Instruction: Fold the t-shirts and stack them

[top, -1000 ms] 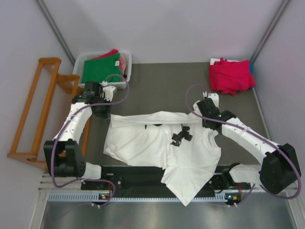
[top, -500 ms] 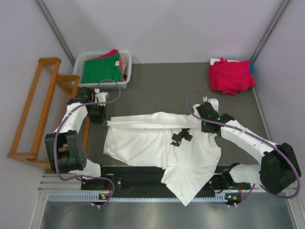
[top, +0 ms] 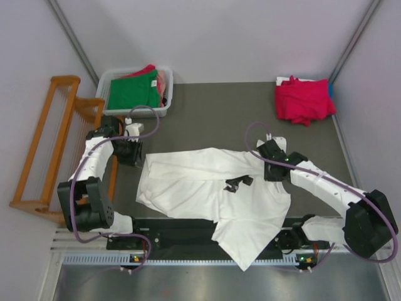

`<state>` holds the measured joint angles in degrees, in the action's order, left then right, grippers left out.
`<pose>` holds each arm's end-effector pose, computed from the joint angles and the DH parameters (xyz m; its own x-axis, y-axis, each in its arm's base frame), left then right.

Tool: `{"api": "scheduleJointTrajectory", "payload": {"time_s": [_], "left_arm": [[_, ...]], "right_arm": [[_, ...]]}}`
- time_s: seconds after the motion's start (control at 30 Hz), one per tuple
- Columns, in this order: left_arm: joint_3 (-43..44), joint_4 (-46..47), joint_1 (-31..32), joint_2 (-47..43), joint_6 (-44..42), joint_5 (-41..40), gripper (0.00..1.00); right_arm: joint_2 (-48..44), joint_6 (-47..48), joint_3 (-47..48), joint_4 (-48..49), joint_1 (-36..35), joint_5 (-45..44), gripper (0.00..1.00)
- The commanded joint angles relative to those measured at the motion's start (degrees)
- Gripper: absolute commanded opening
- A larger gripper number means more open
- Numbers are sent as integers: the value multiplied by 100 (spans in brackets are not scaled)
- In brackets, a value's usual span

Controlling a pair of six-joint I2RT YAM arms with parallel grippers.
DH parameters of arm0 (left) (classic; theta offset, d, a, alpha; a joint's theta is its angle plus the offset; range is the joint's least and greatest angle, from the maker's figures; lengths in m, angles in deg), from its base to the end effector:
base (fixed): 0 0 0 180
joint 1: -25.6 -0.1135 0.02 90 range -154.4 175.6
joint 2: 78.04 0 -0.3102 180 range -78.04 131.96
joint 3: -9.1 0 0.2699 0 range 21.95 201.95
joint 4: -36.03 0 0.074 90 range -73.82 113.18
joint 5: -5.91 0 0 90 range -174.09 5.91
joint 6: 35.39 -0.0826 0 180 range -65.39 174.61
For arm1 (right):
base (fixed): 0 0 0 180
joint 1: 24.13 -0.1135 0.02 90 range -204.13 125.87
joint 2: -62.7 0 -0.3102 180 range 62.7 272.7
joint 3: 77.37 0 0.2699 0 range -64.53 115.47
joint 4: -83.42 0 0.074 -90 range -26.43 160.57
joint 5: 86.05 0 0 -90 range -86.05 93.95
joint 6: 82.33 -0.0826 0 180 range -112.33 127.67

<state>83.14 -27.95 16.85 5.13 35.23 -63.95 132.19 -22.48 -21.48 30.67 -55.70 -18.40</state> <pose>0.2945 0.0166 0.2337 -0.9067 0.1757 -0.3834 0.2724 0.9380 -0.2144 0.2158 0.0957 0.2028 -0.8528 0.0212 -0.5218 0.0857 0.9913 -0.0997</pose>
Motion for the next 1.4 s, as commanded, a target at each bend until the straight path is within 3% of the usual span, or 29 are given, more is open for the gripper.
{"api": "scheduleJointTrajectory", "payload": {"time_s": [0.0,0.03,0.13,0.17,0.27,0.33,0.47,0.77,1.03,1.37], "left_arm": [[314,-371,-39,-363,-119,341,36],[350,-397,-47,-381,-84,359,36],[446,-459,-47,-399,-58,368,37],[473,-459,-39,-399,-40,359,37],[569,-424,-39,-364,30,333,37],[605,-354,-39,-329,100,376,37],[736,-125,14,-136,294,464,37],[789,595,382,629,690,123,32],[640,1149,858,1253,663,-510,34],[1386,1299,1060,2396,619,-432,32]], "right_arm": [[-85,-263,46,-176,-191,187,0],[-76,-281,28,-202,-235,196,0],[-94,-351,46,-316,-340,205,19],[-94,-395,89,-360,-358,152,45],[-120,-491,273,-624,-394,-5,75],[-190,-509,423,-756,-402,-225,75],[-43,-27,1151,-546,-175,-824,61],[1531,414,1856,491,248,-341,57],[1884,536,1830,826,257,-384,52],[2305,1248,2585,966,564,-938,53]]}}
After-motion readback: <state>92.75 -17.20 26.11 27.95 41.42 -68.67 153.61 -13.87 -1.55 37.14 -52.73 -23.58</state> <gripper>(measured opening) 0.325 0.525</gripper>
